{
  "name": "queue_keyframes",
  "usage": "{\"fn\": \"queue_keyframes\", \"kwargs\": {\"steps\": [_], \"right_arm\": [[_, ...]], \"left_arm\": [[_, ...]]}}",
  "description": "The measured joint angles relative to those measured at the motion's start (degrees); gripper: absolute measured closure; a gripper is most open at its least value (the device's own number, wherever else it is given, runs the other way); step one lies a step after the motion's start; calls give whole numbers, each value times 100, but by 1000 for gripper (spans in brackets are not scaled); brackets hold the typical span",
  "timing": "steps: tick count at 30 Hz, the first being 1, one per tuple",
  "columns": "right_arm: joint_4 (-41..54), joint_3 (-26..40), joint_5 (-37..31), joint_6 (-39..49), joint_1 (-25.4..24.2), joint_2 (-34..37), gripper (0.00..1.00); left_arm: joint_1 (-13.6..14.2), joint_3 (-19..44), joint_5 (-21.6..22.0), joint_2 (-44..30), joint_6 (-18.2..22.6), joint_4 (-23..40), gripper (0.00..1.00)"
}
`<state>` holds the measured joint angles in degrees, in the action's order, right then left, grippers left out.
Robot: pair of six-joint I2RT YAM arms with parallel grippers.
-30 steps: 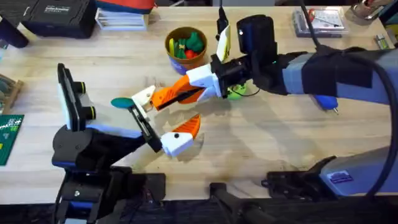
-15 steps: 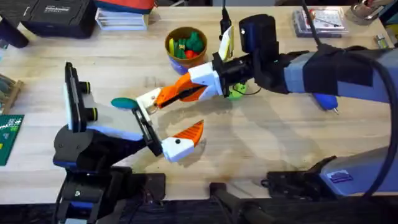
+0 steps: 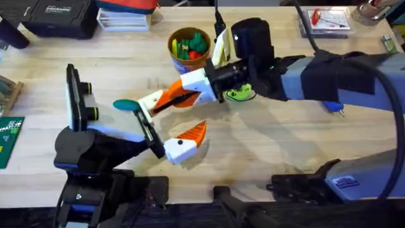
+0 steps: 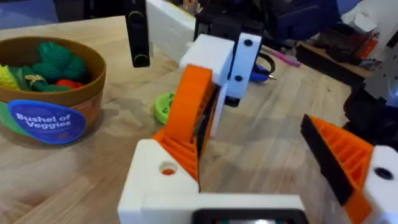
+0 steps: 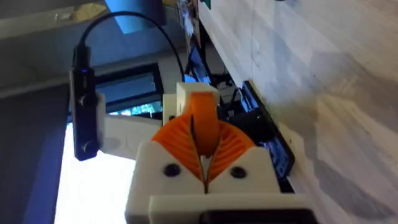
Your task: Pick up the gripper from the table and insert it into the empty holder that is missing its gripper. Then pick up a screw, insert it into the mounting hole, and use the screwdriver to tighten it. Finally, clean up the table by picking up the vegetable and placing it into the bucket.
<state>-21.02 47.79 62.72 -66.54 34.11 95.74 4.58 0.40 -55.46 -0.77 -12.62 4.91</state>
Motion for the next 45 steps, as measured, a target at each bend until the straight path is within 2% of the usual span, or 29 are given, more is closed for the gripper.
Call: {"fn": "queue_keyframes", "kwargs": {"steps": [7,17,25,32,36,40,42,45], "right_arm": [[-258,4,-281,-122,75,0,995],[-297,4,-348,-131,96,0,992],[-284,4,-336,-165,96,0,887],[-254,2,-306,-93,140,66,615],[-216,-9,-302,-50,125,74,399],[-278,-9,-229,-24,162,74,194],[-274,-9,-194,-3,170,74,43],[-275,-9,-170,15,136,74,10]], "left_arm": [[-4,-4,134,-7,-2,-24,14],[-13,-4,168,-7,15,-28,15],[-13,-4,168,-7,45,-33,15],[26,-4,-37,9,172,-18,15],[26,-4,-40,10,234,-20,15],[92,-4,-302,9,234,8,15],[92,-4,-357,9,234,15,15],[92,-4,-394,9,234,22,15]]}}
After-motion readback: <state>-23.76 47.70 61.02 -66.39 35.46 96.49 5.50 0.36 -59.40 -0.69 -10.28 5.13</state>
